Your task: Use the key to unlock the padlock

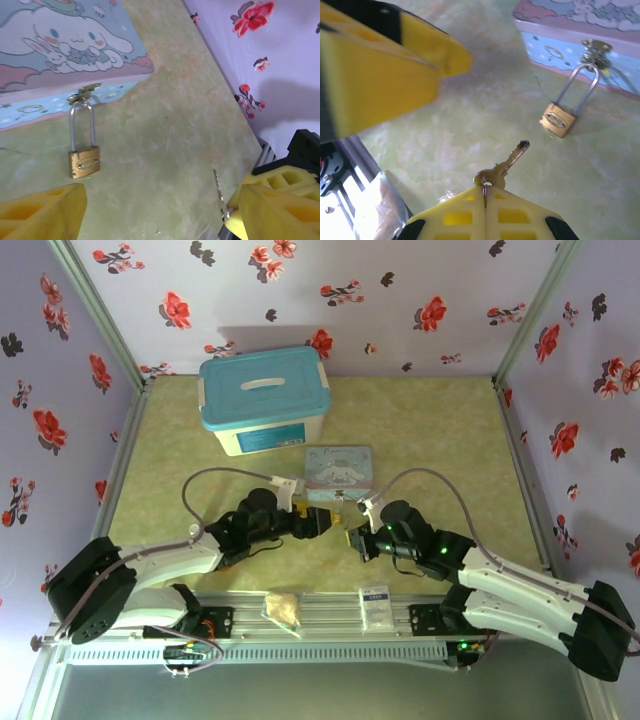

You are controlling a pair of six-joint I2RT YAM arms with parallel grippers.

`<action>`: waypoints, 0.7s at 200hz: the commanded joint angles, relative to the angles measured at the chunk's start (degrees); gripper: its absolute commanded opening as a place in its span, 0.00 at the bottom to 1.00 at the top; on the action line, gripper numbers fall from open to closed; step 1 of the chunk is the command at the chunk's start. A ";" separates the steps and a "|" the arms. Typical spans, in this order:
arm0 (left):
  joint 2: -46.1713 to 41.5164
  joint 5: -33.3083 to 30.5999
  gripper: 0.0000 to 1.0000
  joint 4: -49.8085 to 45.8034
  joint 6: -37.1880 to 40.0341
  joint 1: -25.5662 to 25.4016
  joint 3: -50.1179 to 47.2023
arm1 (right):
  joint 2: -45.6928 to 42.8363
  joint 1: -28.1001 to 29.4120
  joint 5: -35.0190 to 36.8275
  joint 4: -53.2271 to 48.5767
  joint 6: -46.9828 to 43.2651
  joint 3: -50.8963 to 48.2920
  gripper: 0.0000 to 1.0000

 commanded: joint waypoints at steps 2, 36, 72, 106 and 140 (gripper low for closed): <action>2.49 4.99 0.77 4.63 -1.20 -0.68 2.79 | 0.36 0.02 -4.07 1.43 -3.12 0.05 0.00; 6.11 8.28 0.72 6.34 -2.24 -0.84 4.55 | 3.23 2.13 -2.23 -0.54 -5.70 2.13 0.00; 9.47 10.36 0.65 2.63 -3.50 -1.23 7.21 | 3.91 2.67 -0.05 0.60 -6.33 2.33 0.00; 10.48 10.58 0.50 1.22 -4.10 -1.58 7.64 | 4.91 2.77 2.06 0.08 -7.04 3.01 0.00; 11.38 11.16 0.42 0.39 -4.41 -1.63 7.66 | 4.25 2.76 4.62 0.16 -7.39 2.71 0.00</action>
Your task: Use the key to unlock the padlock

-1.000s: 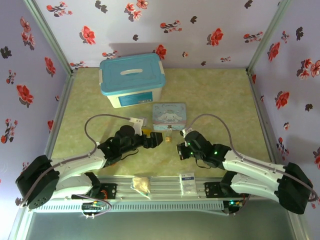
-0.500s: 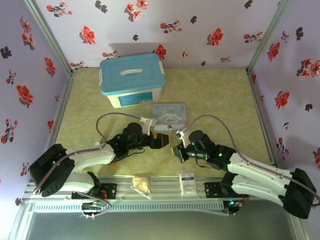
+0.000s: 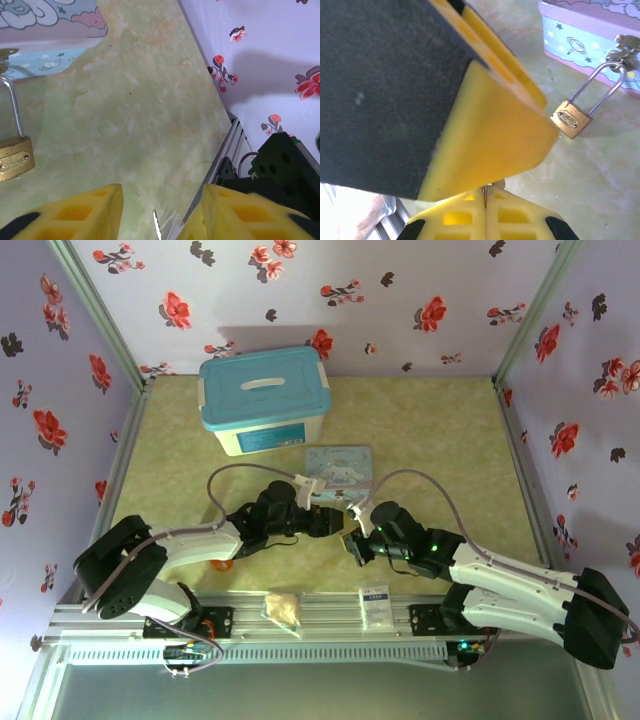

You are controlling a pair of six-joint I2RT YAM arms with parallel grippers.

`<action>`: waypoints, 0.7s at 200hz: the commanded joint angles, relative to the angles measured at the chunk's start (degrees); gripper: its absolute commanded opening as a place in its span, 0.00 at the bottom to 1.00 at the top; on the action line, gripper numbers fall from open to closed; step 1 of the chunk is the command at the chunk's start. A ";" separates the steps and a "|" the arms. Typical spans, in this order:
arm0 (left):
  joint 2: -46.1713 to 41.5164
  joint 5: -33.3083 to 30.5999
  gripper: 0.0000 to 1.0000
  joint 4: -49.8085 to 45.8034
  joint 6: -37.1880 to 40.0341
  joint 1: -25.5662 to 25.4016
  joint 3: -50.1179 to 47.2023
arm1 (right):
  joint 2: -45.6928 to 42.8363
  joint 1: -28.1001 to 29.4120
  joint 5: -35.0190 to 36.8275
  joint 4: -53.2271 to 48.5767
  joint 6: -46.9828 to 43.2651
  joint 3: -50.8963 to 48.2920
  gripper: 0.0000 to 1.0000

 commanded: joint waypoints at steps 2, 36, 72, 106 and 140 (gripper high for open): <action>1.60 1.74 0.42 -1.40 -0.52 -0.45 1.47 | -0.67 0.33 3.19 0.03 -1.78 1.54 0.00; 4.92 4.49 0.42 -0.28 -1.93 -0.45 2.37 | -1.06 0.33 3.44 -0.10 -2.03 1.48 0.00; 7.11 6.36 0.23 4.61 -3.91 -0.45 2.45 | -0.89 0.40 4.26 -0.45 -1.96 1.02 0.00; 7.53 6.36 0.00 7.67 -4.91 -0.43 1.41 | -1.04 0.33 6.17 -0.70 -1.78 0.51 0.00; 6.08 5.36 0.00 9.28 -4.83 -0.36 0.22 | -1.19 0.35 9.14 -0.51 -0.25 -0.38 0.00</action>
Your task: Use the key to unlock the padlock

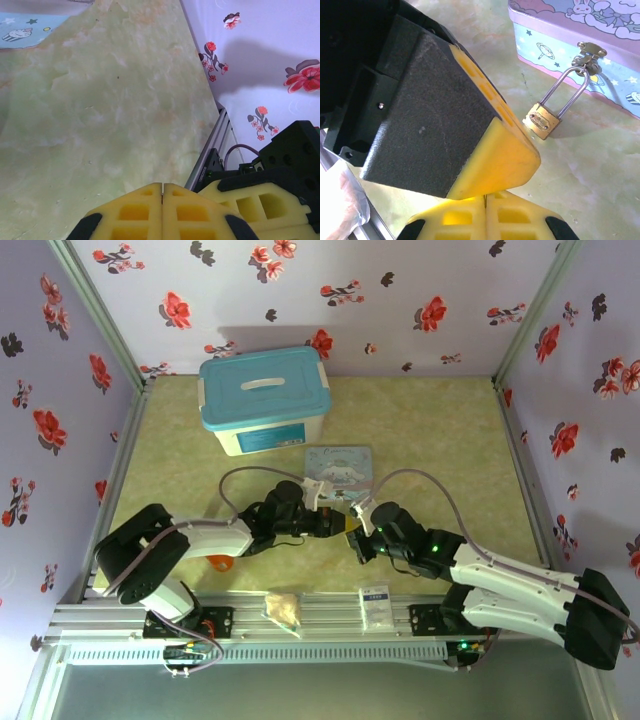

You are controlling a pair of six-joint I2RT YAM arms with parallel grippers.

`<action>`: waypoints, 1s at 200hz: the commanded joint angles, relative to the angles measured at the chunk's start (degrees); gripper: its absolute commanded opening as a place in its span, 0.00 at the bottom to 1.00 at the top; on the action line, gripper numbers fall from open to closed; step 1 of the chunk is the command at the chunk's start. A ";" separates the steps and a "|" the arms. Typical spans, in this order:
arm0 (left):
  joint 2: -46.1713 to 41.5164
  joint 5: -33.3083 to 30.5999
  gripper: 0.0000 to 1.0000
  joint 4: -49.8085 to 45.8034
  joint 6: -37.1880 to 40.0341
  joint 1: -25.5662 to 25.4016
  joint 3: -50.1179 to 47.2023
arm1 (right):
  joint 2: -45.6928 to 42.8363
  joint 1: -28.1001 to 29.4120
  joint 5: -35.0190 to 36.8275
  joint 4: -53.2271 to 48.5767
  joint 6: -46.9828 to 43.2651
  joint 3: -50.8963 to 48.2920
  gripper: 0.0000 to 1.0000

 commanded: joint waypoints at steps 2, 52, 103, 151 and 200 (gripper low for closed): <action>-0.80 0.27 0.00 3.46 -0.36 -0.08 -1.04 | -0.87 0.31 3.96 0.71 0.70 -0.40 0.00; -5.32 -5.84 0.00 9.78 -0.41 0.94 -5.52 | -5.54 -2.39 0.33 7.81 6.58 -3.53 0.68; -14.12 -12.66 0.00 21.02 1.09 2.47 -11.06 | -9.54 -11.13 -16.52 37.07 22.80 -10.83 0.74; -21.81 -13.79 0.00 23.17 5.55 2.43 -12.44 | -1.97 -11.94 -26.92 45.58 23.48 -5.09 0.65; -25.59 -13.64 0.00 22.91 6.02 2.30 -12.40 | 5.41 -11.92 -30.96 57.96 28.13 -3.79 0.48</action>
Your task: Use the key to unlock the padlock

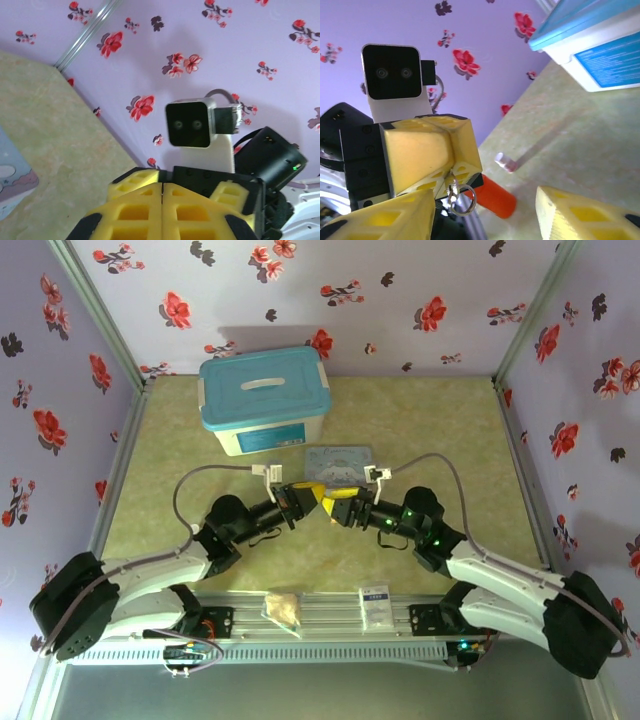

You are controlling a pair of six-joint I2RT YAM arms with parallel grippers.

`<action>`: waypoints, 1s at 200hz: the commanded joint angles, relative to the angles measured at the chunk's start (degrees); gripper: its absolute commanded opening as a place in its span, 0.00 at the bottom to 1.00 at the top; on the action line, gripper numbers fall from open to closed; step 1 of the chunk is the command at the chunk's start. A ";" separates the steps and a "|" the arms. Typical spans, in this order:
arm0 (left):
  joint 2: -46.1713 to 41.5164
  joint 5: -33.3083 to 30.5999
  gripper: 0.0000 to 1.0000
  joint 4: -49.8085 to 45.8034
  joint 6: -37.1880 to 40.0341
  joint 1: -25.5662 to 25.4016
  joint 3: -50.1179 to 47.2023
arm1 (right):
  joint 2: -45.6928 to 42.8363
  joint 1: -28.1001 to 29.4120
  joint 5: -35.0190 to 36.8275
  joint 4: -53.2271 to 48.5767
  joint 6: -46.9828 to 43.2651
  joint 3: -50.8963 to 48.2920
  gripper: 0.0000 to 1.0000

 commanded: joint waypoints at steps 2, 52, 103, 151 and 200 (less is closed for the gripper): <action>-1.06 -0.95 0.00 2.60 1.89 0.13 -0.60 | 2.10 -0.17 -4.29 9.34 2.91 1.84 0.48; 0.57 -0.88 0.00 5.37 0.79 0.07 -0.35 | 3.22 -0.17 -4.22 11.71 3.66 1.81 0.34; 1.14 -0.33 0.00 5.72 1.11 0.01 -0.31 | 4.79 -0.15 -3.72 13.98 4.57 1.48 0.13; 1.30 -2.02 0.00 4.96 1.40 0.07 -0.77 | 5.40 -0.15 -3.32 14.73 5.48 0.44 0.00; -1.19 -1.97 0.44 -4.67 3.52 0.33 1.54 | 0.94 -0.15 -2.50 1.40 -0.07 1.10 0.00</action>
